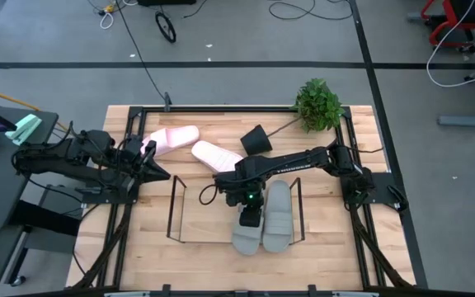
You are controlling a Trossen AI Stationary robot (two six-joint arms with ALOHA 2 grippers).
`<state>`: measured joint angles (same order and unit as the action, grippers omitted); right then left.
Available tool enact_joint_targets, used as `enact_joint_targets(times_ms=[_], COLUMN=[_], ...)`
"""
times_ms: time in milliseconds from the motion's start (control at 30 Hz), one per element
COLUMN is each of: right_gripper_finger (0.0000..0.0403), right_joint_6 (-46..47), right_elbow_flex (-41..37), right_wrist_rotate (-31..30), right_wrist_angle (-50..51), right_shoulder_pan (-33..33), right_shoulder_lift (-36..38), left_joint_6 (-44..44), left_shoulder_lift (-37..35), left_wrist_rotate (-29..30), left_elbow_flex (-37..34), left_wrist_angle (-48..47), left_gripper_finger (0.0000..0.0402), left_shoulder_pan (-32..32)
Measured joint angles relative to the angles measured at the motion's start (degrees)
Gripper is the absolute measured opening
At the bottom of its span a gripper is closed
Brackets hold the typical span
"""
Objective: Pick and place slides into the shelf
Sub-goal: Align the gray slipper with the other gray slipper on the shelf, then put the left pink slipper on the shelf
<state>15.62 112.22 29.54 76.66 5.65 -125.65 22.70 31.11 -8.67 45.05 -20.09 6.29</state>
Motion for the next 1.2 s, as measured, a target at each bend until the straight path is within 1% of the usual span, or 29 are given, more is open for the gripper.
enact_joint_targets(times_ms=[133,300,500,667,800,900,967,1100,1200], right_gripper_finger=[0.0099,0.0118,0.013,0.013,0.0128,0.0128,0.0128,0.0128,0.0128], right_joint_6=[-0.23,0.22,1.36,3.96,6.45,7.34,8.7,14.64,17.18], right_elbow_flex=[-0.04,-0.02,-0.04,-0.02,-0.02,-0.02,-0.02,-0.02,-0.02], right_wrist_rotate=[-0.14,-0.5,-0.54,-2.59,-8.17,-12.75,-15.91,-24.78,-29.07], right_wrist_angle=[0.92,1.27,1.99,2.75,2.91,3.06,3.06,2.83,2.75], right_shoulder_pan=[-0.4,-1.34,-2.42,-3.81,-4.88,-5.74,-6.47,-8.17,-9.0], right_shoulder_lift=[0.9,2.47,5.03,9.1,13.65,17.47,20.05,24.36,27.18], left_joint_6=[0.0,0.02,-1.31,-3.98,-7.18,-9.25,-10.5,-12.02,-12.11], left_shoulder_lift=[0.0,0.0,-0.01,0.22,0.64,1.53,2.52,5.05,7.52], left_wrist_rotate=[0.0,0.0,0.14,5.58,11.95,15.07,15.92,16.39,16.39], left_elbow_flex=[0.01,-0.01,-0.01,0.0,-0.01,-0.01,-0.01,-0.01,-0.01], left_wrist_angle=[0.01,0.0,-0.14,-0.36,-0.38,-0.24,-0.27,-0.09,0.55], left_gripper_finger=[0.0032,0.0024,0.0021,0.0028,0.0033,0.0034,0.0032,0.0025,0.0023], left_shoulder_pan=[0.0,0.0,0.0,0.0,-0.67,-2.57,-4.43,-9.1,-12.97])
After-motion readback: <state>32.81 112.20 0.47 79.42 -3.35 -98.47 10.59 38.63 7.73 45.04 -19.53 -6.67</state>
